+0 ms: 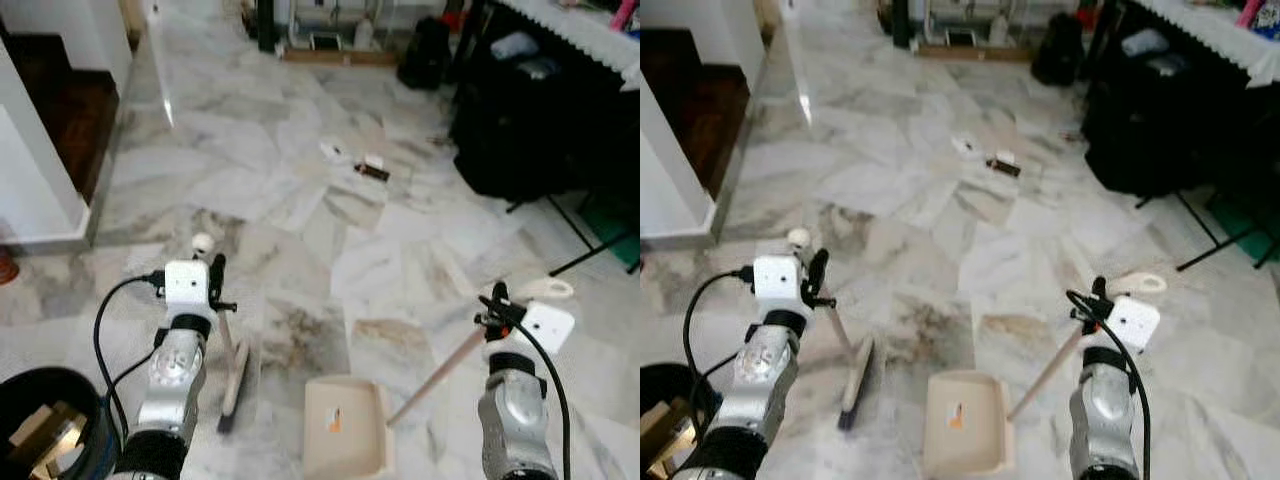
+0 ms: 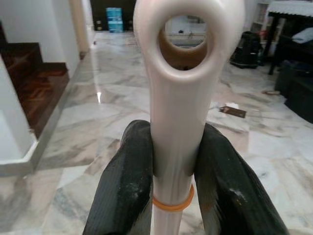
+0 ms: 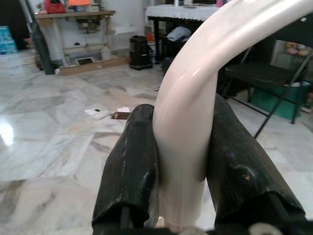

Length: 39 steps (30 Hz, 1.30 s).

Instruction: Sweep floor

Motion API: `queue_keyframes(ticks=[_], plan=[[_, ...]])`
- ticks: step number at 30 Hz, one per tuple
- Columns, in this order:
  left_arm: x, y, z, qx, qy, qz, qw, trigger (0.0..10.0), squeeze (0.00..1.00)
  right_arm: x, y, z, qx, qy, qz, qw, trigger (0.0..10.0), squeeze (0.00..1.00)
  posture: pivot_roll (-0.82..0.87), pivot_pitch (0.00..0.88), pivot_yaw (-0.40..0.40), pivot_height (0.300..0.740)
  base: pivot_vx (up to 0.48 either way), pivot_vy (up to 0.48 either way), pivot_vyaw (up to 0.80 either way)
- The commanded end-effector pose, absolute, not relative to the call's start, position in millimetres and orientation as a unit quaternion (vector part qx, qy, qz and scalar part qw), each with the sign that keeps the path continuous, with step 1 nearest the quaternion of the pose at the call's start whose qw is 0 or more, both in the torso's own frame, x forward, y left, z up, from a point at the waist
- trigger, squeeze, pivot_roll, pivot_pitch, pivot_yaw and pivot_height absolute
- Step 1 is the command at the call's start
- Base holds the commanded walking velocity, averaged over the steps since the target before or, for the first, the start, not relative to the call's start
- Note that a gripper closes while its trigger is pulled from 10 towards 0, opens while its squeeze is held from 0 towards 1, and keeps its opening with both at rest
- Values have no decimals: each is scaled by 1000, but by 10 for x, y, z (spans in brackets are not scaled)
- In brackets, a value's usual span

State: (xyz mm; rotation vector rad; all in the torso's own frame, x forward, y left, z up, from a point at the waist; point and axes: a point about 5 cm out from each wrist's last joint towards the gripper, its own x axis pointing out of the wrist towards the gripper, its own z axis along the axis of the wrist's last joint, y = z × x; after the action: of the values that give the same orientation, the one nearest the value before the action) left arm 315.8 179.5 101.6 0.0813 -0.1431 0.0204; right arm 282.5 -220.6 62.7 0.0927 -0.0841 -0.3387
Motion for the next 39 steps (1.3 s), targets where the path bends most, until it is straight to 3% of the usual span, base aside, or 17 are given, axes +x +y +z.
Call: queue_keyframes(ticks=[1,15,39], plan=[[3207,1742,1101,42,-90,-3,995,10000,0,2829,-2248,739,43,-72,-172,982,10000,0,149,61,-93,740,296,0,0],[3229,1643,1051,33,-83,-18,996,10000,0,2850,-2279,757,41,-74,-177,981,10000,0,129,0,-92,740,303,0,0],[3294,1633,1109,35,-93,-27,995,10000,0,2847,-2223,741,44,-73,-175,981,10000,0,135,8,-80,740,304,0,0]])
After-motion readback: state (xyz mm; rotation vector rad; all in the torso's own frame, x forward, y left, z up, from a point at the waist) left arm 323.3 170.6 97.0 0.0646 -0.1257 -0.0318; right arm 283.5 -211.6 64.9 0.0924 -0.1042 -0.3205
